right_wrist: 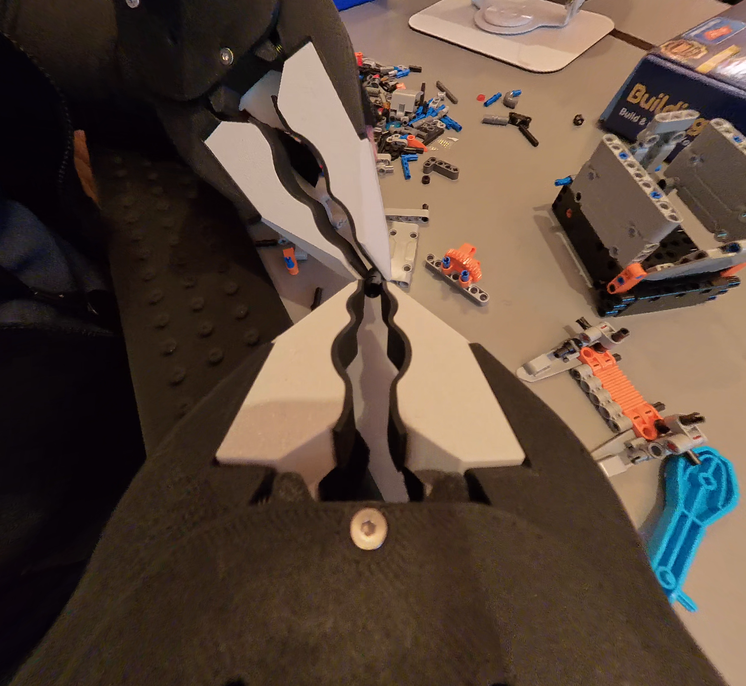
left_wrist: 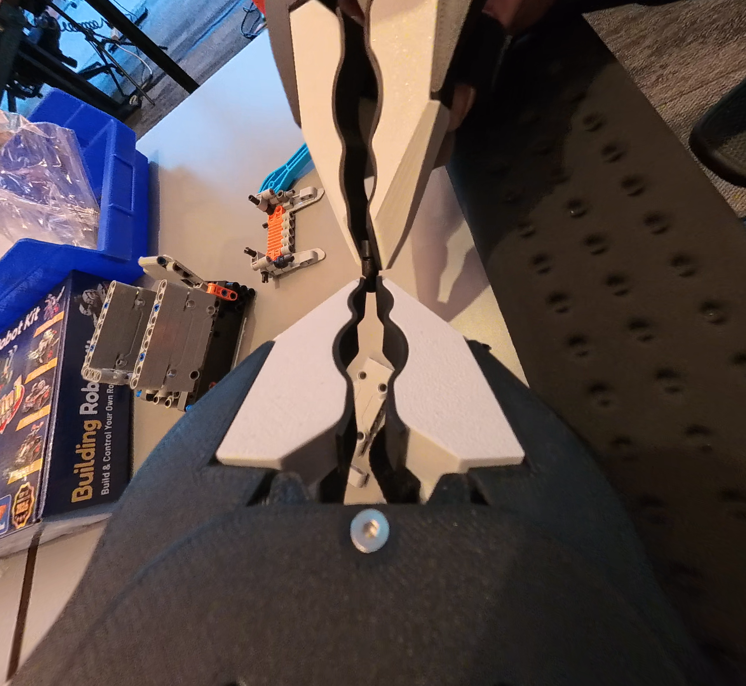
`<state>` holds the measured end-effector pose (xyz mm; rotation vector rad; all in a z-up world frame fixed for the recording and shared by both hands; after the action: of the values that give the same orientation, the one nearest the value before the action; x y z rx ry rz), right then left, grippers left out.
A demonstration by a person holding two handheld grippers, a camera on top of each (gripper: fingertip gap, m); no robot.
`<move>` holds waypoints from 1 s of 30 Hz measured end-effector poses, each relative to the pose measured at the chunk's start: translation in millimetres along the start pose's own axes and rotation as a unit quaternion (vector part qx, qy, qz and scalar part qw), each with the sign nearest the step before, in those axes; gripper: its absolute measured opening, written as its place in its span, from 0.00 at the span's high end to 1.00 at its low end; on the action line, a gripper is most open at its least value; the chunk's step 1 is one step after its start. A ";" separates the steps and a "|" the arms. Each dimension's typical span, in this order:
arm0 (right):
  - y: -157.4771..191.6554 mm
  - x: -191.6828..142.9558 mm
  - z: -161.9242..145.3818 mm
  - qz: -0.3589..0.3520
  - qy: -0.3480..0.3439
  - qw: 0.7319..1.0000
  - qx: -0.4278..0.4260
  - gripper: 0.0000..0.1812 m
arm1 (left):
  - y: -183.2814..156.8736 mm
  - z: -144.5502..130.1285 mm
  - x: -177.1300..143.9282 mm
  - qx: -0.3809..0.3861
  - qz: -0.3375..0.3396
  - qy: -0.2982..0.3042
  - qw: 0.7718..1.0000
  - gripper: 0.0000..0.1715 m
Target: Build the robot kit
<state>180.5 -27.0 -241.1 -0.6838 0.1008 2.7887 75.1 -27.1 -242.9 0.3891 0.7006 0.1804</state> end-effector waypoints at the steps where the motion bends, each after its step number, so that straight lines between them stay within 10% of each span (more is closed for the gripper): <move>1: 0.8 -0.6 1.6 -0.011 -0.001 1.000 -0.005 0.97 | 0.9 0.1 -0.3 -0.004 0.000 -0.007 1.000 0.99; 20: 3.9 -5.0 9.8 -0.059 -0.039 0.997 -0.034 0.97 | 10.6 -0.2 -4.1 -0.069 -0.025 -0.064 0.995 0.97; 30: -25.9 -2.4 -2.7 -0.082 0.023 0.996 -0.038 0.97 | 47.9 -40.8 8.0 -0.162 0.025 0.041 0.986 0.67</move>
<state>190.8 -3.0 -242.6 -0.7382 -0.0500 2.6319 52.7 30.7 -256.6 0.0883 0.7293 0.3540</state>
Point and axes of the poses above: each gripper's, where its closed fingertips meet, x out along the fingers, z out of its top, y = z × x across the jaws, the point moved 7 cm from there along -x, back along the fingers, and after that the axes turned 3 degrees about -x, right-handed, at the moved point
